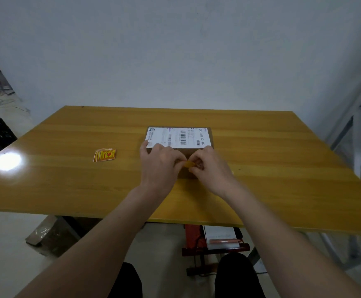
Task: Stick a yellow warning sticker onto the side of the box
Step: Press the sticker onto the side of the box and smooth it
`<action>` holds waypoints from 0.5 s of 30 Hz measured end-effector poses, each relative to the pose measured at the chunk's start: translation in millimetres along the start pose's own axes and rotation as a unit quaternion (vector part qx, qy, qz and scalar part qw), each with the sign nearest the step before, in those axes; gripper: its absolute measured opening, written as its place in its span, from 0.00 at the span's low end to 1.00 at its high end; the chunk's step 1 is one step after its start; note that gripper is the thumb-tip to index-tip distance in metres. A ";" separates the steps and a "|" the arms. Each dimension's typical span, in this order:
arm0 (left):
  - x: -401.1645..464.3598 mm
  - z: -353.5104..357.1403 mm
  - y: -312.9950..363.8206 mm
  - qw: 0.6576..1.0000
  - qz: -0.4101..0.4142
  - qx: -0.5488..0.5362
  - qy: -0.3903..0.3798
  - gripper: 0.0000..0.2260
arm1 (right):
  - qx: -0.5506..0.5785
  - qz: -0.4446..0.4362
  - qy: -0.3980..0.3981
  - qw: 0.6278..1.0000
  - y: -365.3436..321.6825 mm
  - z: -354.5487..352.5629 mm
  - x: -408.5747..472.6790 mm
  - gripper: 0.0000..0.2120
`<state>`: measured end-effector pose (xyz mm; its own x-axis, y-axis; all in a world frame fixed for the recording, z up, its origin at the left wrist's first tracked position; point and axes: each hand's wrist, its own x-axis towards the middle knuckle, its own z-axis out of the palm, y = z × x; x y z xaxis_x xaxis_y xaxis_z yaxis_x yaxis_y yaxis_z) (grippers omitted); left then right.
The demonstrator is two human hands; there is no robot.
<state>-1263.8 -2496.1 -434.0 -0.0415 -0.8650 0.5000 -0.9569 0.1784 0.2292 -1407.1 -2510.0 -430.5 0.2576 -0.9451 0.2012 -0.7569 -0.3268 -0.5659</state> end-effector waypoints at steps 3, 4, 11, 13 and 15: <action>-2.5 1.2 3.8 0.993 -0.100 -0.061 0.020 0.05 | 0.193 0.035 0.006 0.981 -0.9 3.0 -5.2 0.19; -3.7 0.6 5.9 0.982 -0.144 -0.121 0.024 0.04 | 0.245 0.047 0.014 0.968 -2.5 3.7 -7.2 0.22; -18.8 2.0 8.7 0.586 -0.411 -0.696 -0.054 0.10 | 0.390 0.170 0.093 0.900 -1.5 2.7 -8.5 0.08; -22.4 7.9 7.5 0.543 -0.413 -0.729 -0.064 0.13 | 0.403 0.175 0.076 0.895 -2.6 4.8 -10.4 0.06; -23.9 11.5 10.1 0.524 -0.415 -0.740 -0.072 0.10 | 0.412 0.177 0.078 0.890 -3.6 5.9 -9.8 0.07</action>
<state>-1275.8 -2479.0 -453.3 0.0887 -0.9399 -0.3296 0.6047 -0.2121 0.7677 -1403.4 -2499.6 -435.2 -0.0449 -0.9984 -0.0345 -0.0594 0.0371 -0.9975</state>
